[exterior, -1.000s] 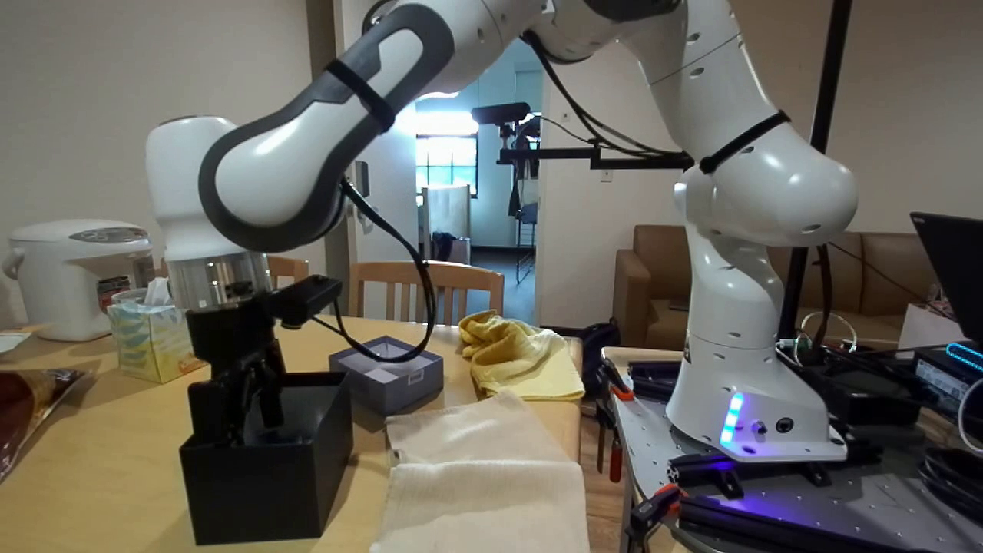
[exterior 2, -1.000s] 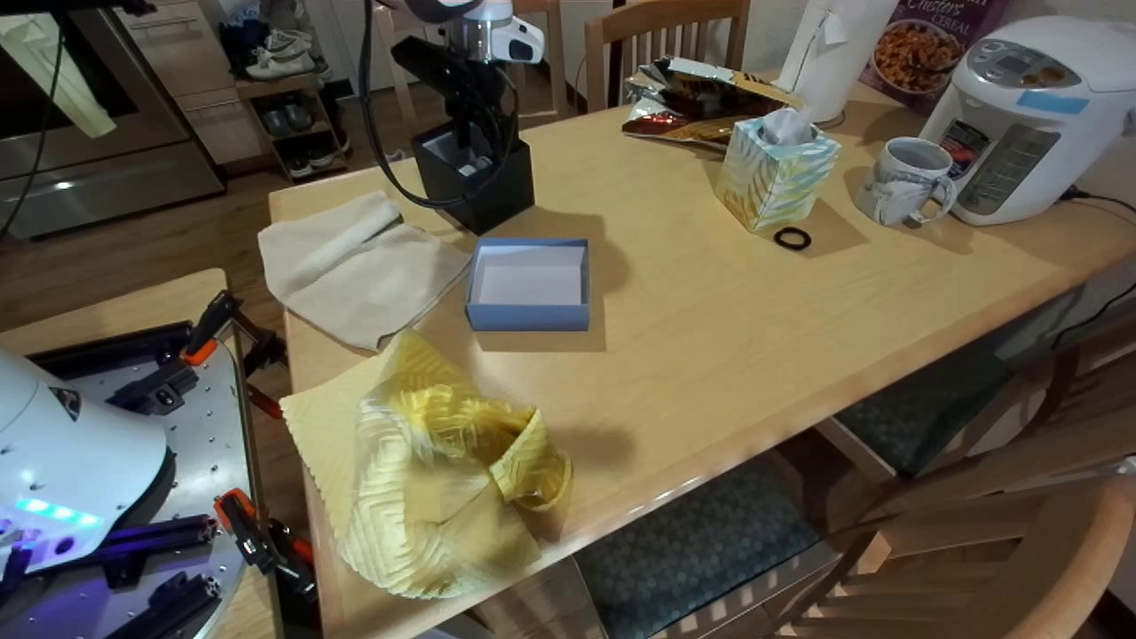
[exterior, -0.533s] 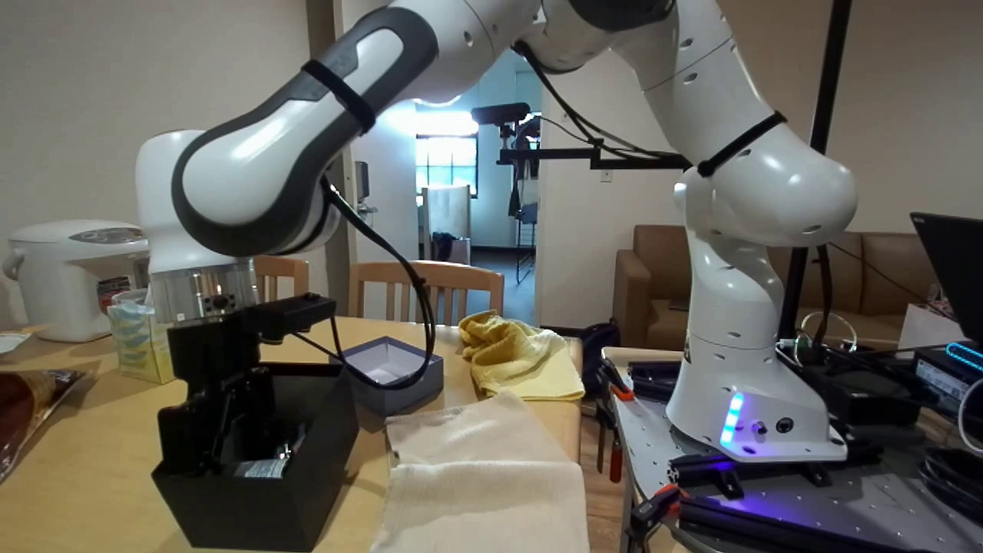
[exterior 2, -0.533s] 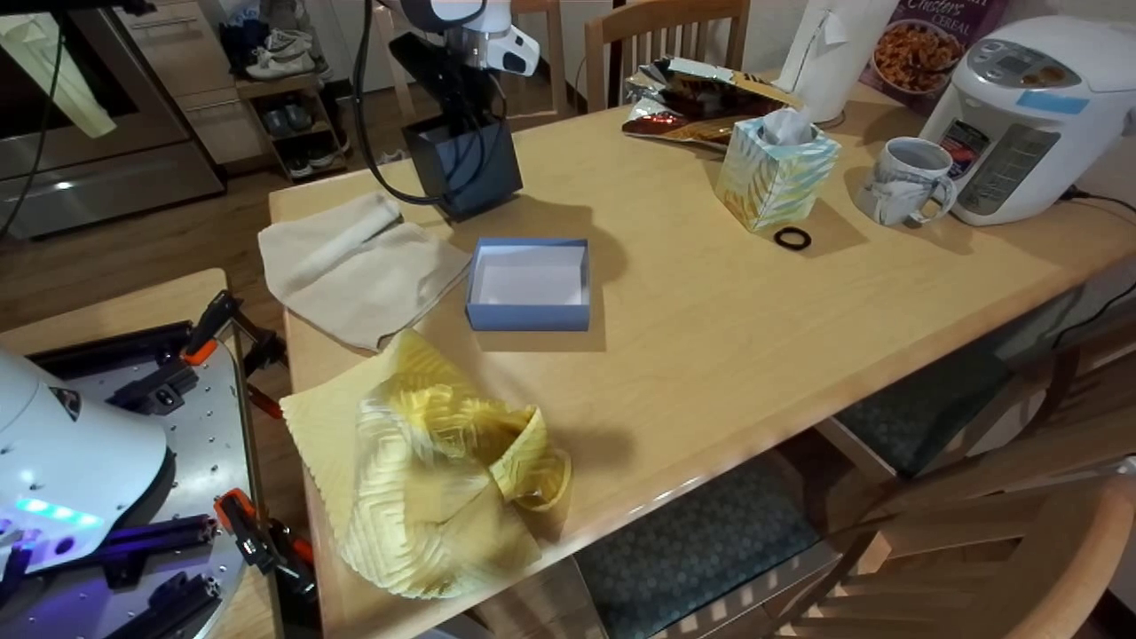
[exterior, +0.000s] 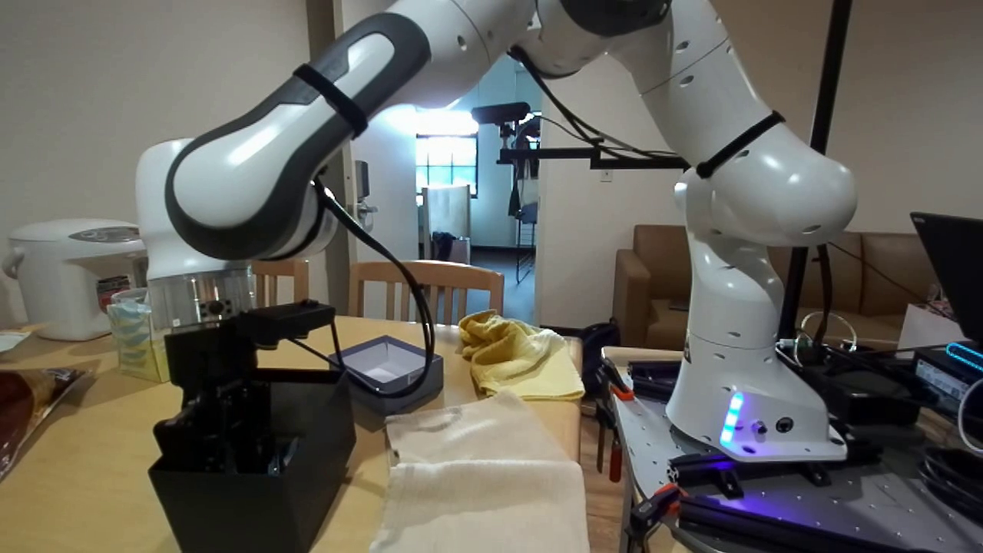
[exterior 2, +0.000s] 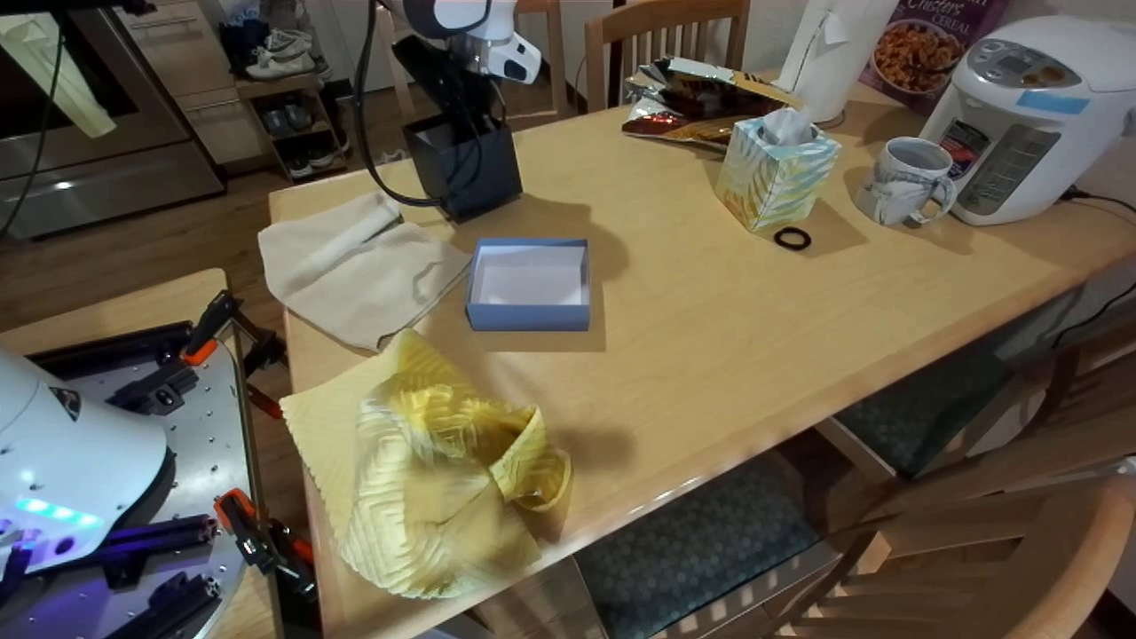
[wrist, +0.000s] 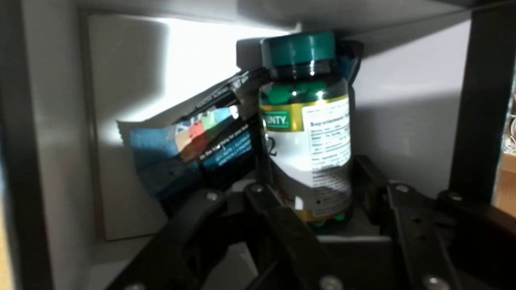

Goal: Remove the bottle from the black box and put it on the table upright

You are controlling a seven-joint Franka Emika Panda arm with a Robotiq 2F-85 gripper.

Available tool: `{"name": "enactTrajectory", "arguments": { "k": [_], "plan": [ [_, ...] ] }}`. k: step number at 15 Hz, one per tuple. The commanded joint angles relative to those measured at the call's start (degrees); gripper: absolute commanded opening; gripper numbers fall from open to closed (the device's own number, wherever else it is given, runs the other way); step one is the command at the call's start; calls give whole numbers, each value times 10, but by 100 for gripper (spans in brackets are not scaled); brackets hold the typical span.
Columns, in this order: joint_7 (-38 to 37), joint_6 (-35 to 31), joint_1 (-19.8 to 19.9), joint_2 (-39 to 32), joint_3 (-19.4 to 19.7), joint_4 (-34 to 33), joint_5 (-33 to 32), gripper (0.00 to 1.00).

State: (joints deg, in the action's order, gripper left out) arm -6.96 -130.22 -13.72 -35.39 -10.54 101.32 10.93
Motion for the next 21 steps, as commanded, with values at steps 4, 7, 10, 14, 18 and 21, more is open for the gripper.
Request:
{"name": "enactTrajectory", "arguments": {
  "k": [4,7,10,14,18,21],
  "plan": [
    [4,-13,1,15,0,9,-4,28],
    [-6,-44,-12,58,9,39,-31,28],
    [-18,-57,-26,96,18,54,-67,28],
    [-50,-64,-41,144,26,76,-110,28],
    [-103,-66,-48,200,34,112,-142,28],
    [-147,-51,-42,245,38,144,-148,28]
  ]
}}
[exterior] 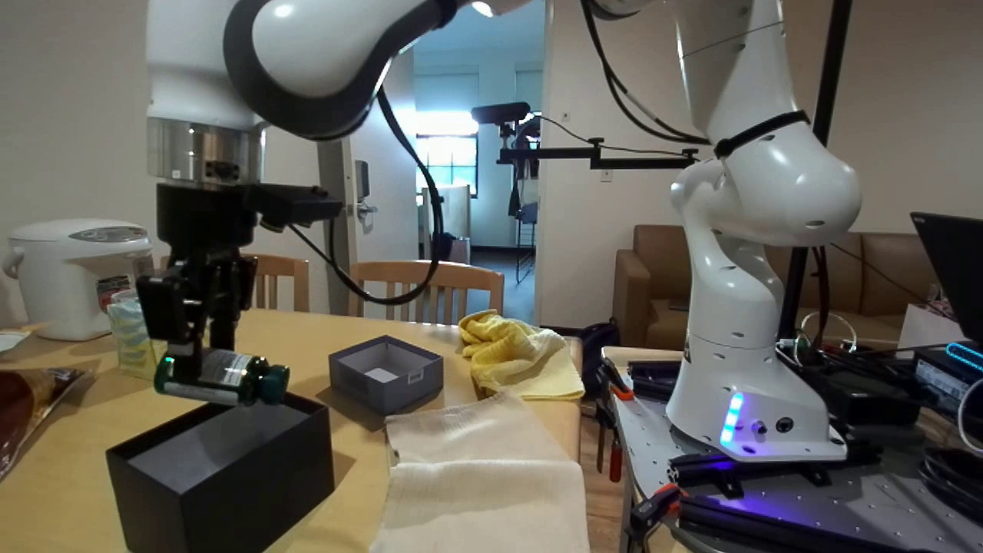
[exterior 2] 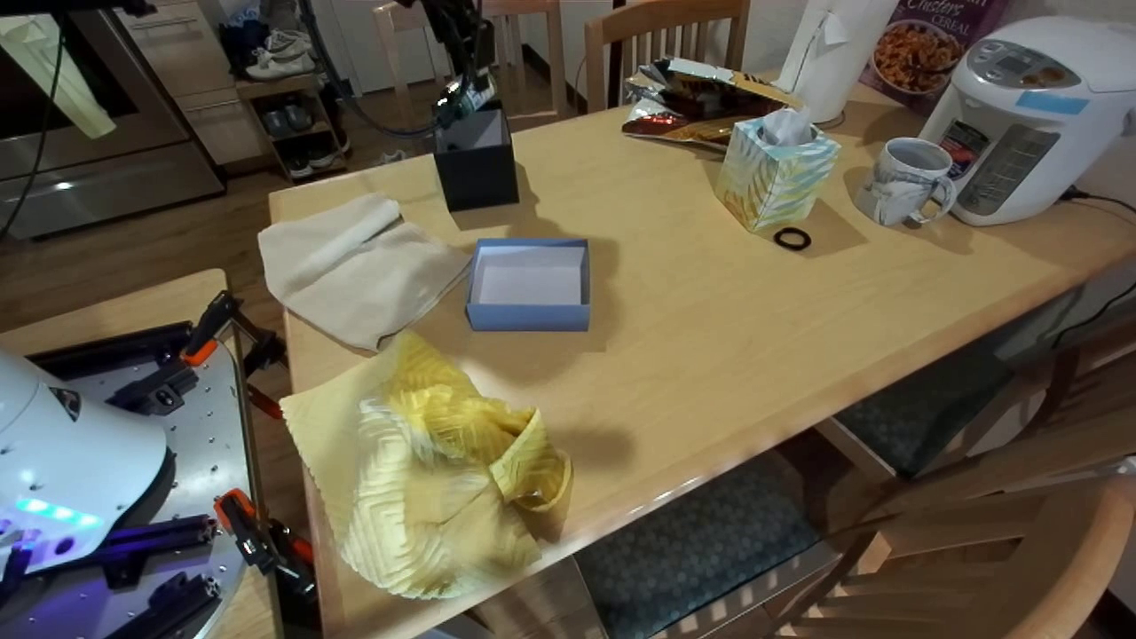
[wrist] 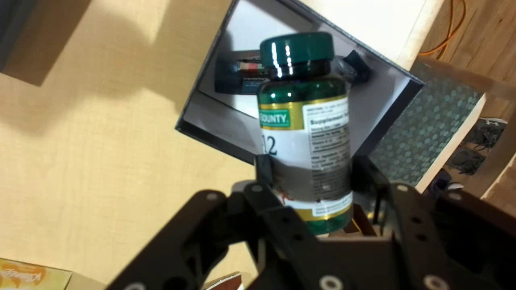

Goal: Remove the bottle from the black box and put it on the table upright

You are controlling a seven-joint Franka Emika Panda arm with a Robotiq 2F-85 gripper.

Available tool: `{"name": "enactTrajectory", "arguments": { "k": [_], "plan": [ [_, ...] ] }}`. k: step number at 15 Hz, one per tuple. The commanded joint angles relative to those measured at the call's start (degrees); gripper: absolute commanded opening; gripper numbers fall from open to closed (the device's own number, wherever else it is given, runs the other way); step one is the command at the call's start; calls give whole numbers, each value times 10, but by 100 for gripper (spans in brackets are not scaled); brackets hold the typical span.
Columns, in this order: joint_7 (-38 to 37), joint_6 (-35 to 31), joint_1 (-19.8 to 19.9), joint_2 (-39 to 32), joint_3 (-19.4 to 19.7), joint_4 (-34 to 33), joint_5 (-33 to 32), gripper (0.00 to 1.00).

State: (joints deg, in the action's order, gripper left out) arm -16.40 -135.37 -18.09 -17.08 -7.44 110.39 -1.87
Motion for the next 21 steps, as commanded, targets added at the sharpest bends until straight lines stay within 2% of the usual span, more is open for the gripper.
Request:
{"name": "enactTrajectory", "arguments": {
  "k": [1,7,10,12,16,21],
  "plan": [
    [-67,4,4,76,10,65,-23,28],
    [-189,31,27,146,21,144,-41,28],
    [-215,86,49,151,21,162,-14,28],
    [-177,150,65,125,20,148,23,28],
    [-79,230,88,63,21,113,96,28],
    [12,341,101,-26,20,39,126,28]
  ]
}}
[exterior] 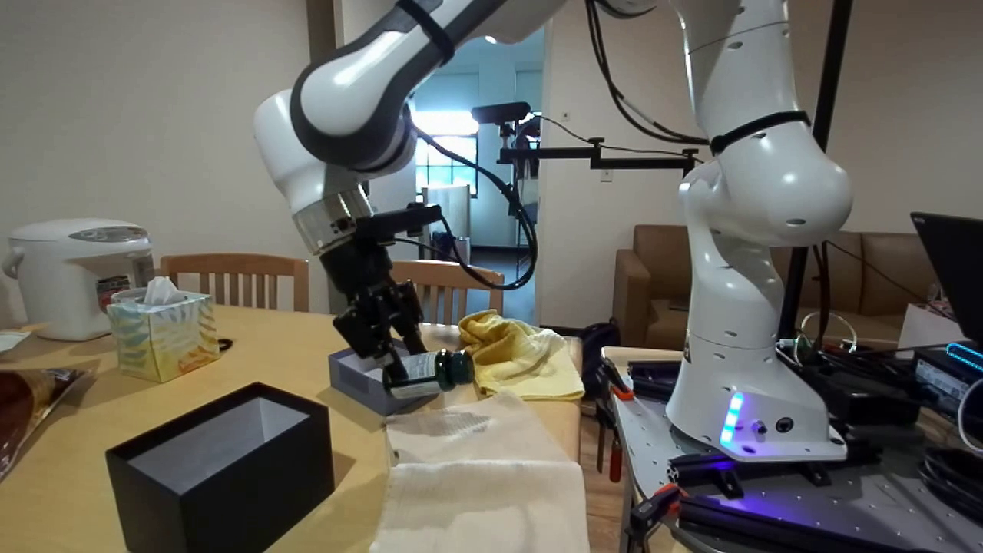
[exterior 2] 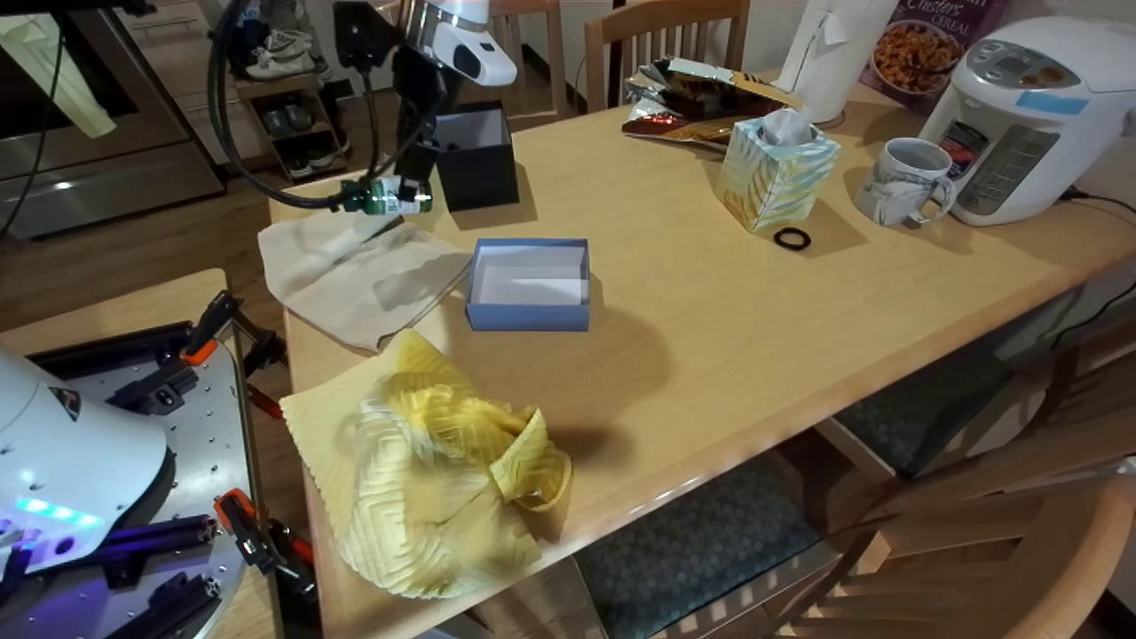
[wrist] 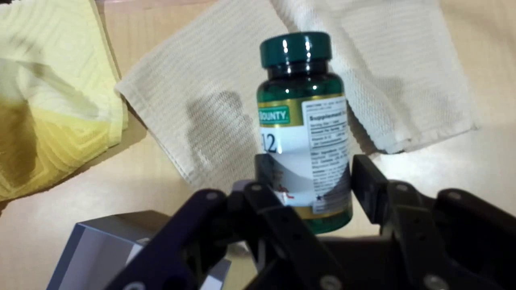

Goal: Remove the bottle from the black box and put it on the table upright

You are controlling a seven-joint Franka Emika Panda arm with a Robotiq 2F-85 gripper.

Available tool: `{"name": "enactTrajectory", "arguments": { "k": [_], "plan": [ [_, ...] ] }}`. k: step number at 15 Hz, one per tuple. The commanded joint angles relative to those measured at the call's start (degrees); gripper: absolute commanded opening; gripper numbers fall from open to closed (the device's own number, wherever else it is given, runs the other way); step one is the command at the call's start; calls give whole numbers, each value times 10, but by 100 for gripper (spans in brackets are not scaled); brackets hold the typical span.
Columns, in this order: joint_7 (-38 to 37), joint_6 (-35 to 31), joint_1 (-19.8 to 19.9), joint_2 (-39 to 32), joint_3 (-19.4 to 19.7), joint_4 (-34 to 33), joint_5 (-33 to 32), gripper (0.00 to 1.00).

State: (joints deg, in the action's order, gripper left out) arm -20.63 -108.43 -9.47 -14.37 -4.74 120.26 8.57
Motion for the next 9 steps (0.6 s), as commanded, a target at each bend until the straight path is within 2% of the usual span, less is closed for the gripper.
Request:
{"name": "enactTrajectory", "arguments": {
  "k": [1,6,7,8,9],
  "plan": [
    [72,95,17,-70,-7,-76,23,28],
    [78,273,20,-145,-2,-169,22,28],
    [76,262,15,-141,-1,-172,18,78],
    [82,232,13,-132,-2,-169,19,79],
    [56,167,-1,-113,4,-152,3,85]
  ]
}}
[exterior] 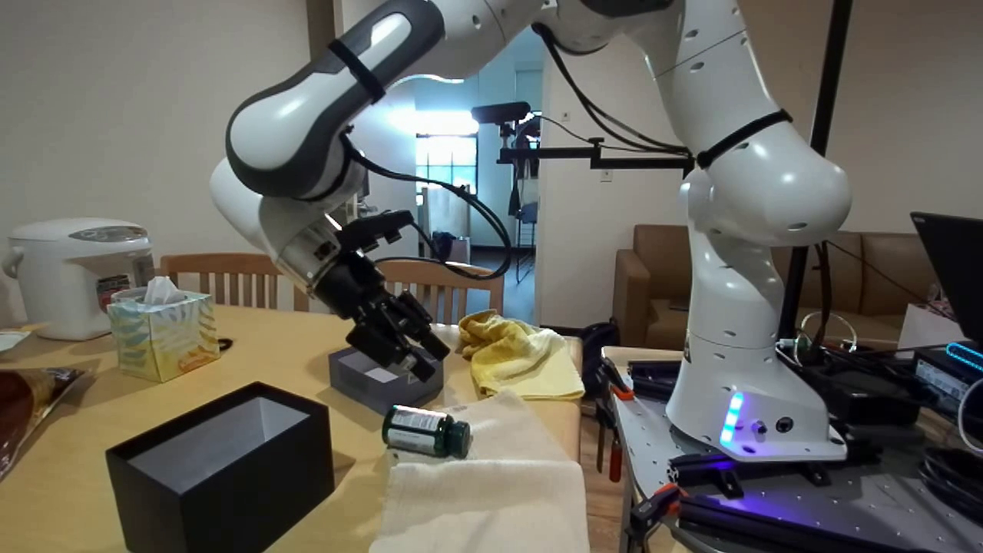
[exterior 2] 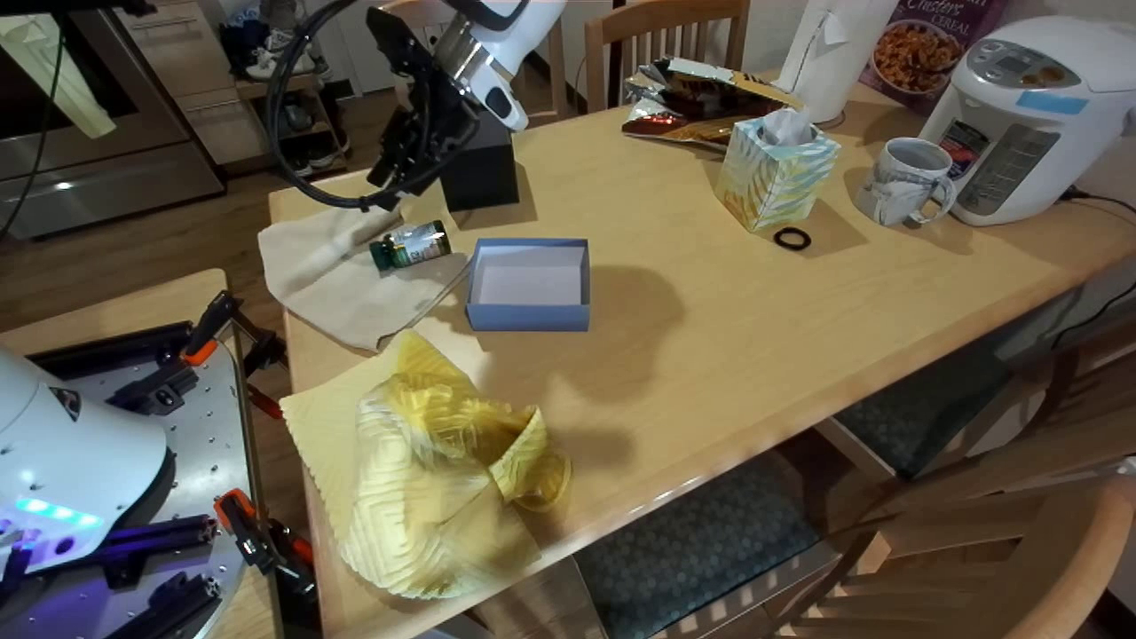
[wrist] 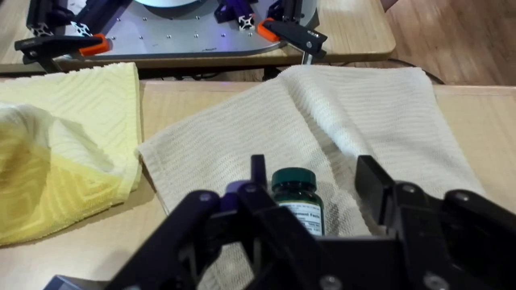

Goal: Remove the bottle from the black box and put it on the table upright

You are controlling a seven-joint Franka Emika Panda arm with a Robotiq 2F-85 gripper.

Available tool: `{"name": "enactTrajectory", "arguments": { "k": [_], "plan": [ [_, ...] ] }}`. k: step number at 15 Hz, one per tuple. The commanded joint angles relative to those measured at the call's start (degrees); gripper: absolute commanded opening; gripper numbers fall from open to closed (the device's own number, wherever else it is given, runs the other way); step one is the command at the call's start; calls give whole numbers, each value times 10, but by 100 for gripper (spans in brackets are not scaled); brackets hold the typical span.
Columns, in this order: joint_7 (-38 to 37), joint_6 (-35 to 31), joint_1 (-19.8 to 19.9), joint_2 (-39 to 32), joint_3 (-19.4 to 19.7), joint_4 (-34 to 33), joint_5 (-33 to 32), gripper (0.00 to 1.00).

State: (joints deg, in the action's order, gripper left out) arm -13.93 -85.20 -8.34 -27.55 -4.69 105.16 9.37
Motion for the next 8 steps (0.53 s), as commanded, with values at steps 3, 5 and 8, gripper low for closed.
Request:
{"name": "enactTrajectory", "arguments": {
  "k": [3,5,8],
  "plan": [
    [-19,-169,-28,35,-3,18,-8,99],
    [-7,-141,-22,12,-3,-7,-4,91],
    [-11,-151,-28,15,-5,-7,-4,99]
  ]
}}
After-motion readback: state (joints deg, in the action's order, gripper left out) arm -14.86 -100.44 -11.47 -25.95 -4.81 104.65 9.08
